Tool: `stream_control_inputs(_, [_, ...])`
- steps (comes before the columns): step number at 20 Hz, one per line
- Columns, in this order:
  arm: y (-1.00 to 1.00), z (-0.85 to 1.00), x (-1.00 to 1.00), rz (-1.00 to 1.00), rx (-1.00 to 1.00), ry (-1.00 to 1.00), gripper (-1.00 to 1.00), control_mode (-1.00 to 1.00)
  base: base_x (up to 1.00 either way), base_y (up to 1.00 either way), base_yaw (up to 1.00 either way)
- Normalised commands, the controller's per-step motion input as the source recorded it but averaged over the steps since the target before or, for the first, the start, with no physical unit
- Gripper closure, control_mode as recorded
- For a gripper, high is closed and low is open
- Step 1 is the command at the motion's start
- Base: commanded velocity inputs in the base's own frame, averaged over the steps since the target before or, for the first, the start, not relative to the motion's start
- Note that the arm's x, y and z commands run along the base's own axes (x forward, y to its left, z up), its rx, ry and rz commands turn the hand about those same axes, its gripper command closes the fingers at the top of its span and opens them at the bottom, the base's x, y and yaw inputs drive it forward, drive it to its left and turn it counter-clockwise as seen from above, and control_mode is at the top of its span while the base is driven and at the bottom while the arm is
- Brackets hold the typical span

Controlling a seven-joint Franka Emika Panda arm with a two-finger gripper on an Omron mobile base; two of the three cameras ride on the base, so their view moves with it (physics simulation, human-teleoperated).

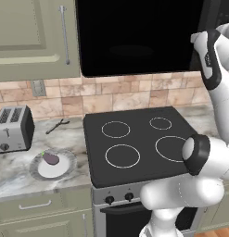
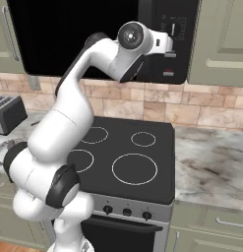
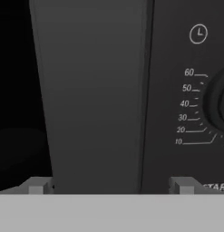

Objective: Pick the eggplant from the counter and place it in the microwave. Then turn on the microwave.

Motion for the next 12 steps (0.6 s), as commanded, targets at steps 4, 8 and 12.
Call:
stream_control_inputs(4, [-0.04, 0.0, 0.38, 0.0, 0.03, 0.0, -1.0, -1.0, 0.0, 0.0, 0.0])
stream_control_inputs(8, [0.0, 0.0, 0.39, 0.0, 0.03, 0.0, -1.0, -1.0, 0.0, 0.0, 0.0])
stream_control_inputs(12, [0.0, 0.0, 0.4, 0.0, 0.03, 0.0, -1.0, -1.0, 0.0, 0.0, 0.0])
